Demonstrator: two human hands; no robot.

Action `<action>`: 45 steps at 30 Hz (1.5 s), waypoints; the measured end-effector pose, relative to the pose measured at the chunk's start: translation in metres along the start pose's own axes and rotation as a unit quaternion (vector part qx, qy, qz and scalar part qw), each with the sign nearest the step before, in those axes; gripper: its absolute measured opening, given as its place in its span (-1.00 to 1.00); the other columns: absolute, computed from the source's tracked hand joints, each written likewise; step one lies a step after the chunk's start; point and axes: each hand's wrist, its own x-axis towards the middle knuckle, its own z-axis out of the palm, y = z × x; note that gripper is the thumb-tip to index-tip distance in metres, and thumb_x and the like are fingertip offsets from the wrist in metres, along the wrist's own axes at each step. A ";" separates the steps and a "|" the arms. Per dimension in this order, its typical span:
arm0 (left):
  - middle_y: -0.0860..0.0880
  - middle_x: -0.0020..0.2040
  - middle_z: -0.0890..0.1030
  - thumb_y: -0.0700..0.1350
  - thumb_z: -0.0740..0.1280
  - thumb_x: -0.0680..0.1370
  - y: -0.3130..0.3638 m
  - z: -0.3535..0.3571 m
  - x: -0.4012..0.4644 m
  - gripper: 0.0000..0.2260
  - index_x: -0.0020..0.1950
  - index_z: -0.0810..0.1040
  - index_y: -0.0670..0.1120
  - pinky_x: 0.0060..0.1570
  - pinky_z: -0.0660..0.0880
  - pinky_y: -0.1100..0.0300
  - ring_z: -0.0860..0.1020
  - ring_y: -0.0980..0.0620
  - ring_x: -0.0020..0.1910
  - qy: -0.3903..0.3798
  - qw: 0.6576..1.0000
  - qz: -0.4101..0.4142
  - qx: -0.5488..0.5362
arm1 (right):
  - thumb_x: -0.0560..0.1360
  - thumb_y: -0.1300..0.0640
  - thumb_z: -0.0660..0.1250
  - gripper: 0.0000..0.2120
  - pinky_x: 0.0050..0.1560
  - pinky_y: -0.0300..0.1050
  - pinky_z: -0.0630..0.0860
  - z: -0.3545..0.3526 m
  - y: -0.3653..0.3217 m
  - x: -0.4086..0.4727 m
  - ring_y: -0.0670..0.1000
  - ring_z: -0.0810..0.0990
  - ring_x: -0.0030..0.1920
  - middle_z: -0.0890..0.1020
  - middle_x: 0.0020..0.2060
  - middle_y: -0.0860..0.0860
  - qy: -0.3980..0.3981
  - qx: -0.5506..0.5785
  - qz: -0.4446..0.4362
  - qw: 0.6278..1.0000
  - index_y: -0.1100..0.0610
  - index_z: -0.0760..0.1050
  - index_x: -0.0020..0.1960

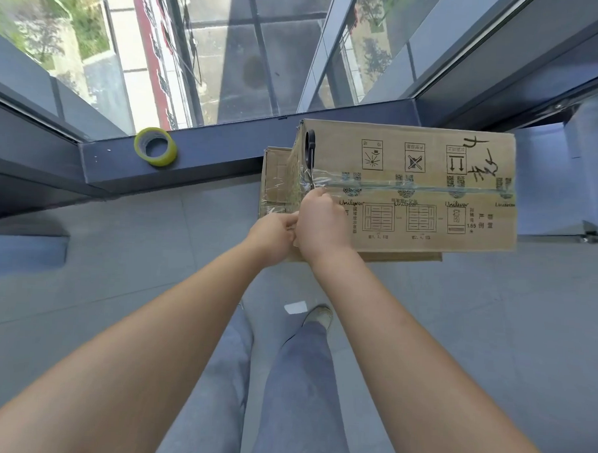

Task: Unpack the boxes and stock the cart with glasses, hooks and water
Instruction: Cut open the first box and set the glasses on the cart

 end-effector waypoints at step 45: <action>-0.03 -0.45 0.55 -0.27 0.36 0.49 -0.035 0.025 0.021 -0.88 -0.03 0.66 -0.25 -0.52 0.24 0.50 0.33 0.20 -0.42 0.129 0.987 0.023 -0.090 | 0.59 0.33 -0.01 -0.50 0.14 -0.04 0.42 0.022 0.006 -0.024 0.20 0.48 0.24 0.45 0.27 0.21 -0.008 0.024 -0.010 1.000 0.37 -0.02 0.49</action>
